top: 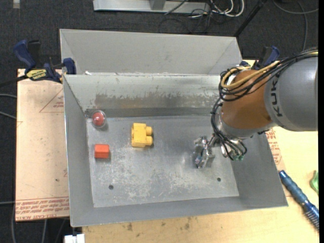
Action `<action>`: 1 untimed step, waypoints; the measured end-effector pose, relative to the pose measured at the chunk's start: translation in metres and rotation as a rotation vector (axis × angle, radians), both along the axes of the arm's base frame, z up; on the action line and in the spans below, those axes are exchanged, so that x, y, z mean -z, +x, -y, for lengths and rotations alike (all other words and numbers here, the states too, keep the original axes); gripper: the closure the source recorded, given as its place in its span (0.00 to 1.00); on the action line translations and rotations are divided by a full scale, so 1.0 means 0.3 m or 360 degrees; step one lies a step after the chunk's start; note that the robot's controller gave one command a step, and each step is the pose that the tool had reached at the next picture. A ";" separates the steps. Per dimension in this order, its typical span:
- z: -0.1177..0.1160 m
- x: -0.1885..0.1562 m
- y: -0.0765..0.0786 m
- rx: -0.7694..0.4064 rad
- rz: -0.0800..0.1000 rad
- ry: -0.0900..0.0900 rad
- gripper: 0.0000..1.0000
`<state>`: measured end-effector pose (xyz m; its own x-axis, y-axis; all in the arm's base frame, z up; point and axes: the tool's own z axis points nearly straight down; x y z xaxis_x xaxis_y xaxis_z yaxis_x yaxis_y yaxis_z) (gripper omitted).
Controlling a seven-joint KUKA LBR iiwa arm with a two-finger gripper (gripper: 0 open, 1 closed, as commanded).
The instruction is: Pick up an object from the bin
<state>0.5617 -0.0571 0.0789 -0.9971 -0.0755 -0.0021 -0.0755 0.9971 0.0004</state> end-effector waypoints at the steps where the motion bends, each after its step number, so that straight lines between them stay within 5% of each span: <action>1: 0.013 -0.391 -0.025 -0.0100 0.0013 -0.0003 1.00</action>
Offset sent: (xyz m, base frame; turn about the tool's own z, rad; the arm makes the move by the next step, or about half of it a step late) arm -0.0097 -0.0040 0.1128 -0.0651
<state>0.5542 -0.0609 0.1961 -0.9904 -0.1380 -0.0103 -0.1380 0.9904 -0.0020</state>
